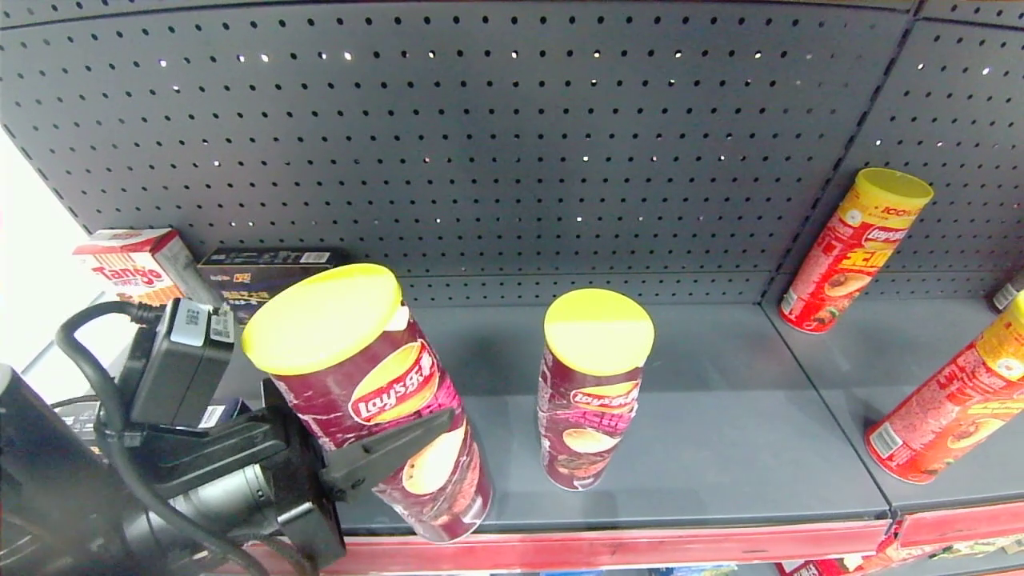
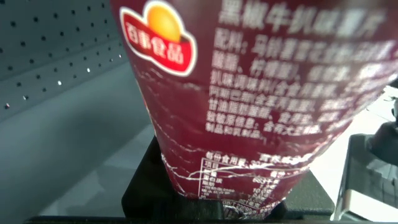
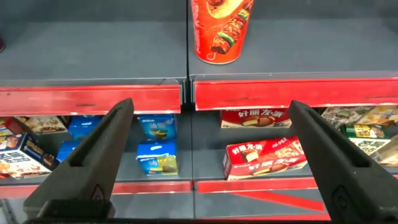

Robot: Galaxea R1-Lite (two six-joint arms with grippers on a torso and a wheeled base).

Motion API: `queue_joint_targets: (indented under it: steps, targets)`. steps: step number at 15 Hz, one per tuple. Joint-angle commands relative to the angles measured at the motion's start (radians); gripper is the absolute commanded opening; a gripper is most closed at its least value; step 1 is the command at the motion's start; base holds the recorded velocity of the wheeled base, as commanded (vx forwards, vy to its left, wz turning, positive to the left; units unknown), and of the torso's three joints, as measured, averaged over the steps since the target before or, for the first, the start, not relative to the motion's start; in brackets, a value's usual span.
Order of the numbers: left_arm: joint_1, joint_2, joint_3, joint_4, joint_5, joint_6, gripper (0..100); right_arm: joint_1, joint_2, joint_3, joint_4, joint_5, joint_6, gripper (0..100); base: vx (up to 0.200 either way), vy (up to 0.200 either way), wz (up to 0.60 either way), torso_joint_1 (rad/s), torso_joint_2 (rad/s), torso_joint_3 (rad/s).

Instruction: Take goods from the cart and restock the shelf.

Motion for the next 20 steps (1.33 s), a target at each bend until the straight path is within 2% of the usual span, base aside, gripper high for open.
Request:
queue_joint_targets:
  steps: [1, 4, 5, 7, 8, 9, 10, 11, 12, 13, 14, 17, 20]
  targets:
    - [0.005, 0.026, -0.031, 0.000, 0.000, 0.000, 0, 0.000, 0.002, 0.000, 0.000, 0.000, 0.000, 100, 0.000, 0.000, 0.00, 0.000, 0.00, 0.000]
    - [0.010, 0.101, -0.126, 0.001, -0.009, 0.006, 0, -0.001, 0.002, 0.000, 0.000, 0.000, 0.000, 100, 0.000, 0.000, 0.00, 0.000, 0.00, 0.000]
    - [0.056, 0.141, -0.194, 0.017, -0.037, 0.004, 0, -0.001, 0.002, 0.000, 0.000, 0.000, 0.000, 100, 0.000, 0.000, 0.00, 0.000, 0.00, 0.000]
    - [0.098, 0.209, -0.296, 0.057, -0.106, 0.010, 0, 0.000, 0.002, 0.000, 0.000, 0.000, 0.000, 100, 0.000, 0.000, 0.00, 0.000, 0.00, 0.000]
    - [0.144, 0.238, -0.379, 0.139, -0.153, 0.012, 0, 0.000, 0.002, 0.000, 0.000, 0.000, 0.000, 100, 0.000, 0.000, 0.00, 0.000, 0.00, 0.000]
    - [0.164, 0.241, -0.458, 0.264, -0.187, 0.018, 0, 0.000, 0.002, 0.000, 0.000, 0.000, 0.000, 100, 0.000, 0.000, 0.00, 0.000, 0.00, 0.000]
    - [0.168, 0.243, -0.508, 0.342, -0.192, 0.030, 0, 0.000, 0.002, 0.000, 0.000, 0.000, 0.000, 100, 0.000, 0.000, 0.00, 0.000, 0.00, 0.000]
    - [0.169, 0.262, -0.588, 0.455, -0.195, 0.072, 0, -0.001, 0.002, 0.000, 0.000, 0.000, 0.000, 100, 0.000, 0.000, 0.00, 0.000, 0.00, 0.000]
    - [0.171, 0.276, -0.602, 0.472, -0.184, 0.098, 0, 0.000, 0.002, 0.000, 0.000, 0.000, 0.000, 100, 0.000, 0.000, 0.00, 0.000, 0.00, 0.000]
    - [0.180, 0.302, -0.611, 0.481, -0.164, 0.155, 0, 0.000, 0.002, 0.000, 0.000, 0.000, 0.000, 100, 0.000, 0.000, 0.00, 0.000, 0.00, 0.000]
    - [0.178, 0.316, -0.616, 0.474, -0.165, 0.167, 0, 0.000, 0.002, 0.000, 0.000, 0.000, 0.000, 100, 0.000, 0.000, 0.00, 0.000, 0.00, 0.000]
    - [0.177, 0.347, -0.681, 0.498, -0.178, 0.161, 0, 0.000, 0.002, 0.000, 0.000, 0.000, 0.000, 100, 0.000, 0.000, 0.00, 0.000, 0.00, 0.000]
    - [0.177, 0.396, -0.795, 0.593, -0.204, 0.167, 0, 0.000, 0.002, 0.000, 0.000, 0.000, 0.000, 100, 0.000, 0.000, 0.00, 0.000, 0.00, 0.000]
